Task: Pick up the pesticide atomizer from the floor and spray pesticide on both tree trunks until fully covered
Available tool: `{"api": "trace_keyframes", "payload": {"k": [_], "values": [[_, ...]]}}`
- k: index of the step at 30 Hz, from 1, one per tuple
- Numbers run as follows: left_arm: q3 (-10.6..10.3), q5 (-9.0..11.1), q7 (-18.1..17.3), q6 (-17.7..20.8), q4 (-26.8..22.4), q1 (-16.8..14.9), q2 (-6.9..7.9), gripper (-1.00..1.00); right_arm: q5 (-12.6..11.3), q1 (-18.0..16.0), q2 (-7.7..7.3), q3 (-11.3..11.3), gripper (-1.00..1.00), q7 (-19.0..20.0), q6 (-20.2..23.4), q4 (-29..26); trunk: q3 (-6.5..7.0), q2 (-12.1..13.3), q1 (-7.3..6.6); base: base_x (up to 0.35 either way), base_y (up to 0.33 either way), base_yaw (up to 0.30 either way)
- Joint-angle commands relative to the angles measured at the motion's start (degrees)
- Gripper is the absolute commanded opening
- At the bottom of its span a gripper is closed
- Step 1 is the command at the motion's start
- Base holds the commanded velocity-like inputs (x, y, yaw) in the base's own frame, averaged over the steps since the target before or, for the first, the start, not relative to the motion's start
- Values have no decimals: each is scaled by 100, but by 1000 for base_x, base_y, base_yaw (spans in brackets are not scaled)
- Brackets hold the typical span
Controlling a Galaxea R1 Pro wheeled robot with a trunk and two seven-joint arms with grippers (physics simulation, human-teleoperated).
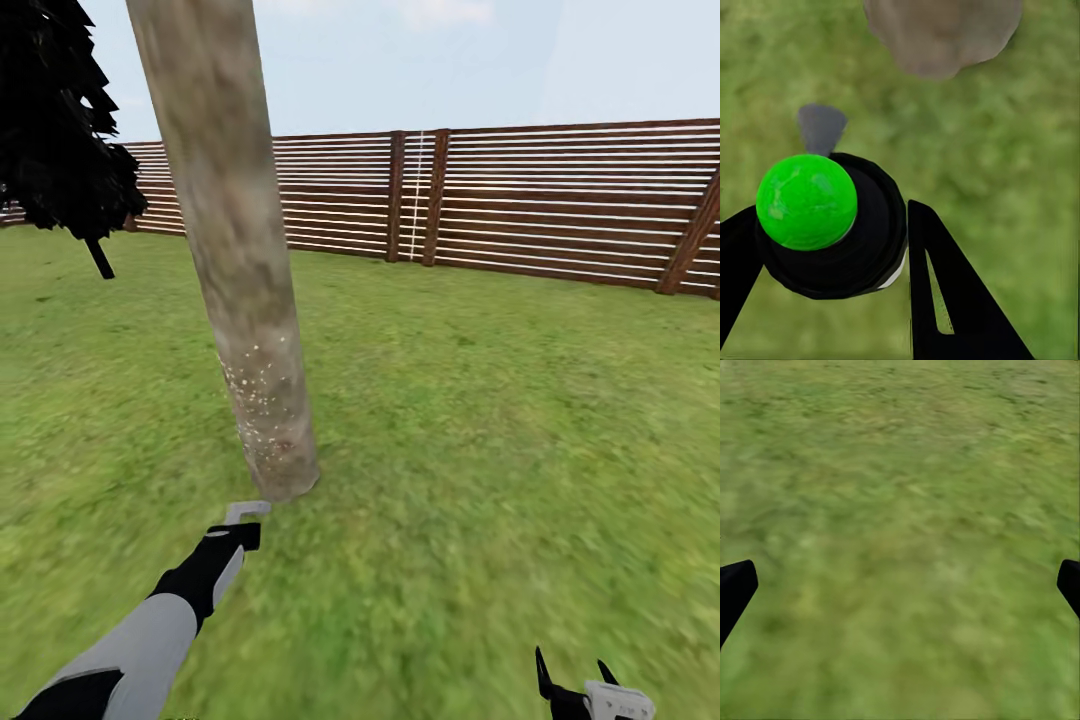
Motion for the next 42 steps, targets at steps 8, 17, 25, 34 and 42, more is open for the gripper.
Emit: {"api": "trace_keyframes", "payload": {"k": [8, 17, 25, 34, 42], "values": [[0, 10, 270, -11, 5, 3, -1, -100, -15, 0, -8, 0, 100, 4, -5, 70, 0, 0, 0, 52, -266, 90], [0, 11, 299, -2, -17, 4, 14, -100, -27, 0, -6, -1, 100, -1, -18, 70, -3, 0, 0, 0, -273, 27], [7, 13, 549, 6, 1, 4, -3, -100, -18, 0, 0, 0, 100, 0, -18, 70, -22, 0, 0, 42, -273, 255], [9, 19, 714, -2, 8, 5, -37, -100, -17, 0, 0, 0, 100, 0, -18, 70, -27, 0, 0, 89, -272, 97], [7, 19, 721, -2, 8, 5, -37, -100, -17, 0, 0, 0, 100, 0, -19, 70, -27, 0, 0, 90, -272, 214]]}}
